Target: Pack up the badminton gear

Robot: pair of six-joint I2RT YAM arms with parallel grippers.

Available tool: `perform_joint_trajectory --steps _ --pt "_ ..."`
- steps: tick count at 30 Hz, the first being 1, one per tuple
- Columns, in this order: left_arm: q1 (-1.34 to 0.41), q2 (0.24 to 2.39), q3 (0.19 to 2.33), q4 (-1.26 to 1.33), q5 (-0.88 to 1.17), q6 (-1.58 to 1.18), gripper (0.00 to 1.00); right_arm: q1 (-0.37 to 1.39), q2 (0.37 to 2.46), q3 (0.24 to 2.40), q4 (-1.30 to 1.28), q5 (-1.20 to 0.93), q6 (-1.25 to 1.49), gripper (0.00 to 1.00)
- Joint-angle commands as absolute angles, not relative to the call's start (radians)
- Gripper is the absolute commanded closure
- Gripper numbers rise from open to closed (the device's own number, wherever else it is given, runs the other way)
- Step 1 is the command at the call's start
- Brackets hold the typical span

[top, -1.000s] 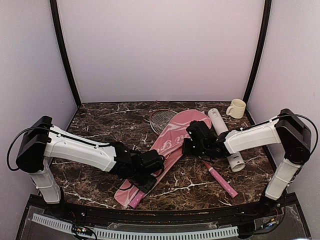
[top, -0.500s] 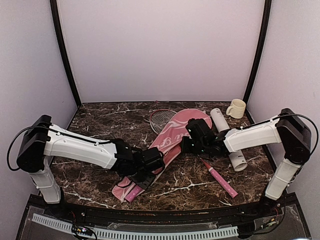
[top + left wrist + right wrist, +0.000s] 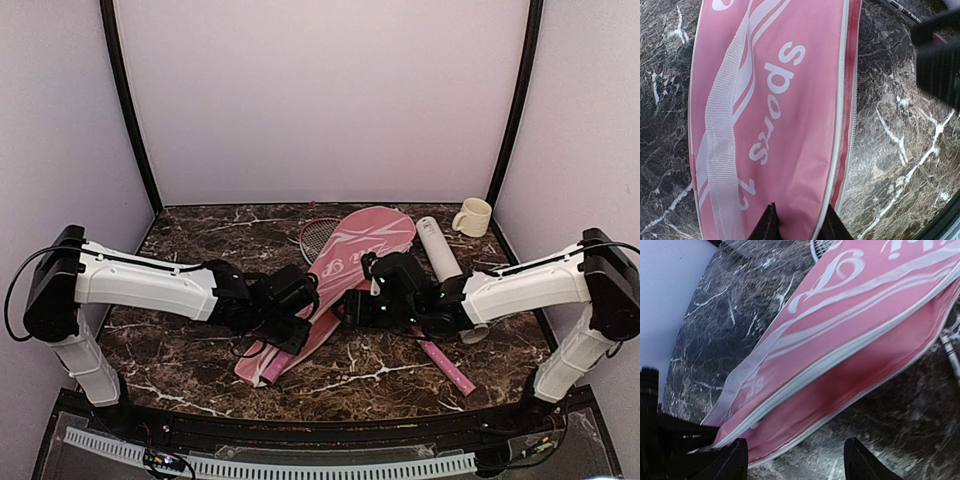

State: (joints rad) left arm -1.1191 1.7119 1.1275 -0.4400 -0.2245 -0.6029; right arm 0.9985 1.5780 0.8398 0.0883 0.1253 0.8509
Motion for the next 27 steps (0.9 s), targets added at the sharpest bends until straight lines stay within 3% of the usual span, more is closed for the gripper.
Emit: perform_joint_trajectory --steps 1,22,27 --pt "-1.112 1.648 1.113 -0.345 -0.208 -0.623 1.00 1.066 1.578 0.796 0.148 0.091 0.944 0.34" --pt "-1.111 1.624 1.094 -0.286 -0.190 -0.630 1.00 1.118 1.768 0.865 0.283 -0.016 0.998 0.33" --pt "-1.111 1.629 1.097 -0.275 -0.186 -0.629 1.00 1.118 1.807 0.901 0.287 -0.034 0.993 0.40"
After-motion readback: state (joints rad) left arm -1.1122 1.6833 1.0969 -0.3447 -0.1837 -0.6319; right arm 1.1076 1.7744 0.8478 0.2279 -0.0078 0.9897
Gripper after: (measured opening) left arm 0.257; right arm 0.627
